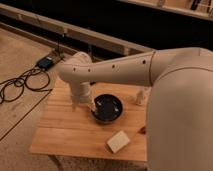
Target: Knock the bottle over
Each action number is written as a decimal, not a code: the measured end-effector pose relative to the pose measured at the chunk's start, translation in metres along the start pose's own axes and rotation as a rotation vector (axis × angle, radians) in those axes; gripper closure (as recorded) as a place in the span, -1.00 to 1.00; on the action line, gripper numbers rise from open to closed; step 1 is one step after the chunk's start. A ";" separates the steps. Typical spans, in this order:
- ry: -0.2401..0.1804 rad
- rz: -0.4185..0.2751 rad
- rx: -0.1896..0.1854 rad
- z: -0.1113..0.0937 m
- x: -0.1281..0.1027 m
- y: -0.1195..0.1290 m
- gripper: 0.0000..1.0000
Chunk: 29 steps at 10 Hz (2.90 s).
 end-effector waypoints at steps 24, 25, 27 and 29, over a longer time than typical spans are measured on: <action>-0.012 0.243 -0.031 -0.027 -0.058 -0.209 -0.30; -0.011 0.242 -0.034 -0.027 -0.060 -0.223 -0.30; -0.005 0.237 -0.024 -0.022 -0.066 -0.267 -0.30; 0.002 0.245 0.001 -0.018 -0.074 -0.298 -0.30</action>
